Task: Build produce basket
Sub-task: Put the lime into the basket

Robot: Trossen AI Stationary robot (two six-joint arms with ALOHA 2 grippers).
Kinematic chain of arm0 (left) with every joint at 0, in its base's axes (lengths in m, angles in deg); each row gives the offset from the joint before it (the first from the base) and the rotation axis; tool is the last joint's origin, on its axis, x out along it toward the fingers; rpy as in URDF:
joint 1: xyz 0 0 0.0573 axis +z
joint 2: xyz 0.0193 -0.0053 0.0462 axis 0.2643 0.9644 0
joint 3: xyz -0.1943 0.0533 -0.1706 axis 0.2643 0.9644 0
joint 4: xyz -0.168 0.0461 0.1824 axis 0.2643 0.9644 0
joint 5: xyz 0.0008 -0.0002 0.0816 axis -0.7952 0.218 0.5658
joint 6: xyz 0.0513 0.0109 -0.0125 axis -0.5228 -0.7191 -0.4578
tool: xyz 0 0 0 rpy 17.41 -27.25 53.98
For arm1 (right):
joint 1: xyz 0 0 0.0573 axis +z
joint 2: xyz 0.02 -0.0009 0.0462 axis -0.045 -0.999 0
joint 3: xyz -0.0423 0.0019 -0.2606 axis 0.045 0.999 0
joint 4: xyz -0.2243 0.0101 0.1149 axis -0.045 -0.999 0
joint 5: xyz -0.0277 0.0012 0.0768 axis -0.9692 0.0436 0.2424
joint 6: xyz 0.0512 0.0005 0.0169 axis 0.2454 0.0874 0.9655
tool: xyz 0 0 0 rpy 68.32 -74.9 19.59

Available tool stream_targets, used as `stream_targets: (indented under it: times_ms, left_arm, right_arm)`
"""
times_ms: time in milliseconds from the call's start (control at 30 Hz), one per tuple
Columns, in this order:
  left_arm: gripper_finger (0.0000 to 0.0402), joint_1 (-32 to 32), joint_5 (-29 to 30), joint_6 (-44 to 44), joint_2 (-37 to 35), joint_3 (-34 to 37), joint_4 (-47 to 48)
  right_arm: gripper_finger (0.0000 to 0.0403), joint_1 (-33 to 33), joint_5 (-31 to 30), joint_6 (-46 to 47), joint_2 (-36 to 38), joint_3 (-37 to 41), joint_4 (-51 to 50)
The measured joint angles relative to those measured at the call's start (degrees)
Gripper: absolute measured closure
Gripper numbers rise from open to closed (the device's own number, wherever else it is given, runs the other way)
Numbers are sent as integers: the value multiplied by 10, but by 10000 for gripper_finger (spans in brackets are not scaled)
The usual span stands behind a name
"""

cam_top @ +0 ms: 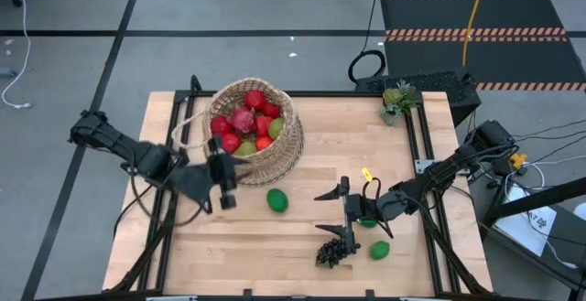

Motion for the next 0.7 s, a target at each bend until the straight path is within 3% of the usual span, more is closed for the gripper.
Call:
stream_targets:
  times_ms: [167,300,400,533,700]
  left_arm:
    - [275,-61,20,-38,0,74,-146]
    - [275,-79,-10,-68,10,146,-271]
    - [275,-81,-44,-94,15,184,-306]
    - [275,-81,-49,-61,14,217,-335]
    - [275,-81,-50,-28,14,241,-406]
  right_arm:
    - [60,7,59,-14,0,0,-26]
    - [60,19,29,-11,0,0,-52]
    - [60,18,24,14,0,0,-56]
    - [60,19,10,46,-10,-1,-66]
    - [60,10,-7,48,-74,-70,-124]
